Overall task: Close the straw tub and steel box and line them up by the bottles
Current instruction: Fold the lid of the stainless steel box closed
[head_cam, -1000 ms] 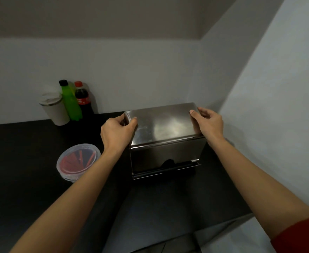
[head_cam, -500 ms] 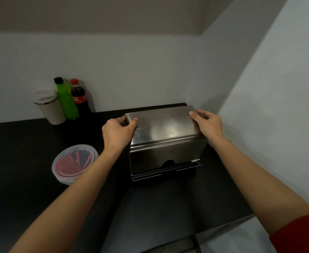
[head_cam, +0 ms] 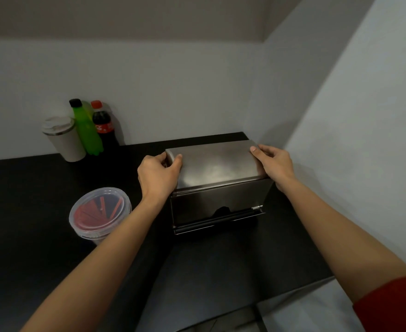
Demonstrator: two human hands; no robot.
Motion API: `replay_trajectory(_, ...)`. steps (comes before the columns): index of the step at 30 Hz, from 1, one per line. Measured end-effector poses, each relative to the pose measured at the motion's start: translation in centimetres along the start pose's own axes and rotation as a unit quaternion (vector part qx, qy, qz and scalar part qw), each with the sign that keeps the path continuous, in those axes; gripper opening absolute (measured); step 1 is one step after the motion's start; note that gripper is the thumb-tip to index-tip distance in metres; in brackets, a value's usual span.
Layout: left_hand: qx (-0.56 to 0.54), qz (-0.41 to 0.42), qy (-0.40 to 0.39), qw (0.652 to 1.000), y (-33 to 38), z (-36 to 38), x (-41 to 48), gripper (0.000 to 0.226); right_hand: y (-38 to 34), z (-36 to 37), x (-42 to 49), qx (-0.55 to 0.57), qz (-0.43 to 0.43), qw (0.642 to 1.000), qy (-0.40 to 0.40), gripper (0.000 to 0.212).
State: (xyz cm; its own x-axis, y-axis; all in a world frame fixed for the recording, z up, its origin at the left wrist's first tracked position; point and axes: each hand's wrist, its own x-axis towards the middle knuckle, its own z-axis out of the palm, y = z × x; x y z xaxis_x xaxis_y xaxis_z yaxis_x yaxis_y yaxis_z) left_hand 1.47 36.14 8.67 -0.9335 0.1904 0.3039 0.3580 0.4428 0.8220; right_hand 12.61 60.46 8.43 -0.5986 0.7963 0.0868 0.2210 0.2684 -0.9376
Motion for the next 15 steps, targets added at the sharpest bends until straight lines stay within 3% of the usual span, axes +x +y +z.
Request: replay_trajectory(15, -0.007, -0.020, -0.010, 1.000, -0.41, 0.27, 0.03, 0.041, -0.16, 0.14, -0.53, -0.070, -0.034, 0.997, 0.007, 0.052)
